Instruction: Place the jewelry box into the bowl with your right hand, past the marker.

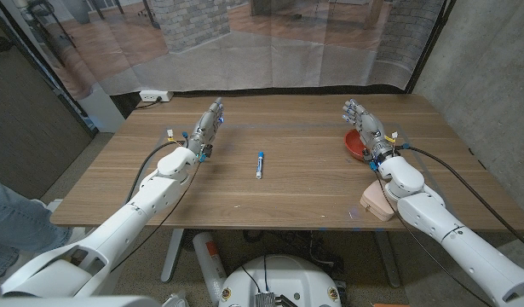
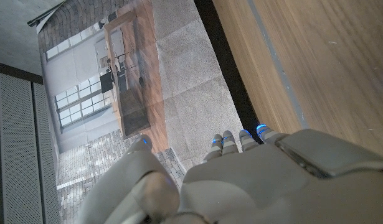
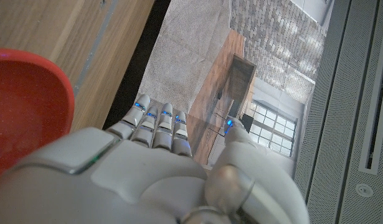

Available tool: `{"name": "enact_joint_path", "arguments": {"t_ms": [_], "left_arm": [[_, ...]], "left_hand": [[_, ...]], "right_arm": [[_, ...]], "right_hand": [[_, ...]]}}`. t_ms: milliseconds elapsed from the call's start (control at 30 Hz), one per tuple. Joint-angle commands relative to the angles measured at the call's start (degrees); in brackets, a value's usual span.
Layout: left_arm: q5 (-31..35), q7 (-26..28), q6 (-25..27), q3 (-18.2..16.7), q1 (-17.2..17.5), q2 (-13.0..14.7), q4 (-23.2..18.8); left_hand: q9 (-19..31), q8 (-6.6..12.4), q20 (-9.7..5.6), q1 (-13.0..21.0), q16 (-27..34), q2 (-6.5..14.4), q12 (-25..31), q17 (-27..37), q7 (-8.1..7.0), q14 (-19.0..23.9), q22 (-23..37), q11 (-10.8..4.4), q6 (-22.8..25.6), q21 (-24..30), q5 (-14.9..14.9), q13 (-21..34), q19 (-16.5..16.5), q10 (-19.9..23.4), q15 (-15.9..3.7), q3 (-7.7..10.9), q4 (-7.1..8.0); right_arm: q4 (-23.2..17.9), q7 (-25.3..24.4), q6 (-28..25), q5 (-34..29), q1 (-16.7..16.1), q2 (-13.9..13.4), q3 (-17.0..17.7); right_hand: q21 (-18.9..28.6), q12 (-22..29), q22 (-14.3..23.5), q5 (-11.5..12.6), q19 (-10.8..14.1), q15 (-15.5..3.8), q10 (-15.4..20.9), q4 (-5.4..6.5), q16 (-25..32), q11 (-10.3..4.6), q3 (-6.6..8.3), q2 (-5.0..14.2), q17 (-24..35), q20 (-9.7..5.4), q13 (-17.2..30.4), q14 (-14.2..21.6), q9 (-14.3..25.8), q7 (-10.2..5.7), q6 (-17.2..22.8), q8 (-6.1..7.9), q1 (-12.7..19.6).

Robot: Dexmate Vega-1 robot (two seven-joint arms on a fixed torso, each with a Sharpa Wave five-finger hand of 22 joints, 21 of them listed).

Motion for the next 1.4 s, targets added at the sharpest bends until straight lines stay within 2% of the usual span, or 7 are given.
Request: {"name": "enact_joint_path", "arguments": {"t_ms": [33, 367, 1400], "left_arm": [[-0.16, -0.83, -0.45, 0.29, -0.57, -0.52, 1.23], [0.17, -0.85, -0.18, 0.52, -0.92, -0.44, 1.07], [0.87, 0.99, 1.71, 0.7, 0.09, 0.45, -1.98]], "left_hand": [[0.32, 0.43, -0.87, 0.27, 0.18, 0.29, 0.31, 0.14, 0.06, 0.45, 0.18, 0.02, 0.04, 0.48, 0.13, 0.28, -0.37, 0.12, 0.07, 0.17, -0.4], [0.32, 0.34, -0.78, 0.46, 0.13, 0.44, 0.21, 0.14, -0.06, 0.54, 0.18, -0.15, 0.13, 0.43, 0.06, 0.29, -0.38, 0.15, 0.1, 0.15, -0.5], [0.3, 0.22, -0.26, 0.8, 0.07, 0.72, 0.11, 0.16, -0.22, 0.94, 0.18, -0.26, 0.65, 0.36, -0.16, 0.3, -0.36, 0.54, -0.02, 0.01, -0.68]], "right_arm": [[-2.77, -1.14, 0.22, -0.61, -2.58, -1.5, 1.33], [-4.7, -1.28, 0.34, -1.57, -4.59, -3.68, 2.72], [-8.09, -3.37, 0.54, -2.59, -11.24, -7.04, 7.44]], "right_hand": [[-0.23, -0.05, 0.16, 0.05, 0.93, 0.1, 0.74, -0.63, -0.16, -0.12, 0.17, 0.09, 0.09, -2.03, 0.11, 0.42, 0.15, -0.03, 0.8, 0.37, 1.15], [-0.38, 0.07, 0.17, 0.02, 1.25, -0.06, 1.21, -0.84, -0.1, -0.24, 0.19, 0.19, 0.09, -2.01, 0.12, 0.74, 0.16, -0.27, 0.98, 0.38, 1.44], [-1.14, 0.26, 0.19, -0.15, 2.32, -0.29, 2.51, -1.35, 0.01, -0.56, 0.07, 0.6, 0.2, -1.86, 0.14, 1.83, 0.21, -0.93, 1.96, 0.43, 2.12]]}}
